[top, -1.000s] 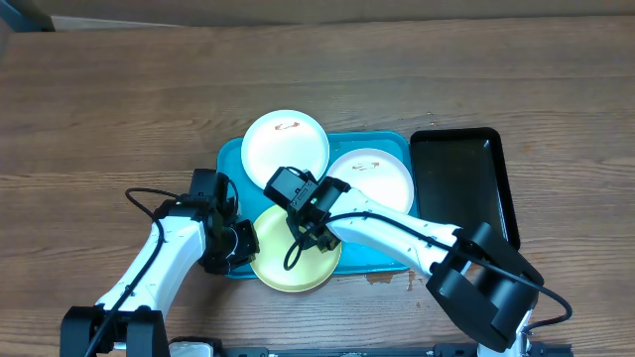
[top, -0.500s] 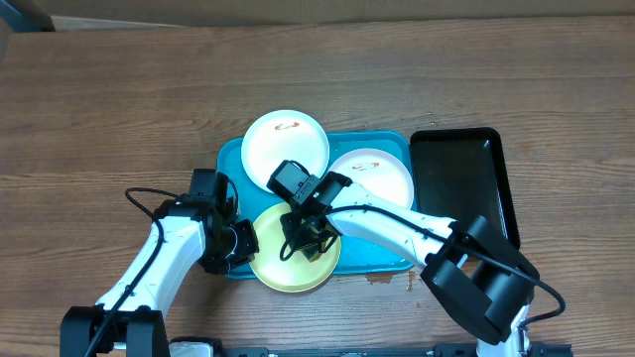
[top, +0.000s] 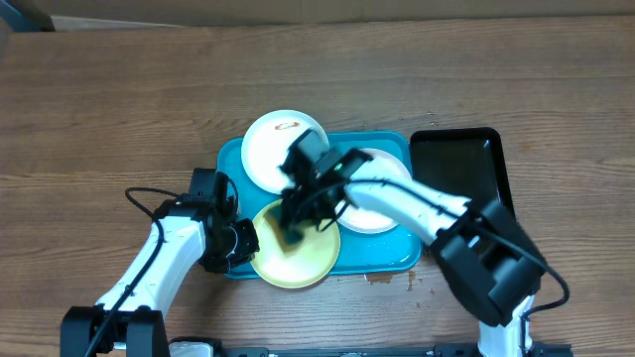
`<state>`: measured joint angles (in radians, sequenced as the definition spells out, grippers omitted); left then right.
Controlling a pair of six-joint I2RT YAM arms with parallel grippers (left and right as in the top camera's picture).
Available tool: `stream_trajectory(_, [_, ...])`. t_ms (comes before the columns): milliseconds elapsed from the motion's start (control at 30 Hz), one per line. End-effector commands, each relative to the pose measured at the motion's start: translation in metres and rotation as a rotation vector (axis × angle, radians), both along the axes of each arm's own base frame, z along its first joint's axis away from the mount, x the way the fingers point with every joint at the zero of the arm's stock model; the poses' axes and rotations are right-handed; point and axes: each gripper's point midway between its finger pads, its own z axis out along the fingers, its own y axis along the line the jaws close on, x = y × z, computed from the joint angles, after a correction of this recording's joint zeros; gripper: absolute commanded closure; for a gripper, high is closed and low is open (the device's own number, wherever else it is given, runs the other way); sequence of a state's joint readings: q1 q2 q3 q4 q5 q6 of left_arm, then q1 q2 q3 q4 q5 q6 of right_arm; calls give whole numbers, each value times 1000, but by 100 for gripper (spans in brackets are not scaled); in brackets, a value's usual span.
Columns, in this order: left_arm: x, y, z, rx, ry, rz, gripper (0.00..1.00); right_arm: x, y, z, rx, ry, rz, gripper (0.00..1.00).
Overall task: Clean dirty plates on tray and stack at the side
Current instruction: 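Return the sponge to the black tray and lift the right gripper away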
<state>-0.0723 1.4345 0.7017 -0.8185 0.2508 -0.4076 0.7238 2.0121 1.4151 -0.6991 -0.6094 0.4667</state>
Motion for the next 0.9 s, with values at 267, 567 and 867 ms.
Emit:
stream_trajectory(267, [1,-2,1,-1,-2,-26,96,86,-150,91,-128,-240,-287,96])
stream_trajectory(567, [1,-2,1,-1,-3,-26,96,109,-319,56,-524,-201,-632,96])
stream_trajectory(867, [2,-2,1,0,-6,-26,96,96,-348,6,-601,-171,-678,96])
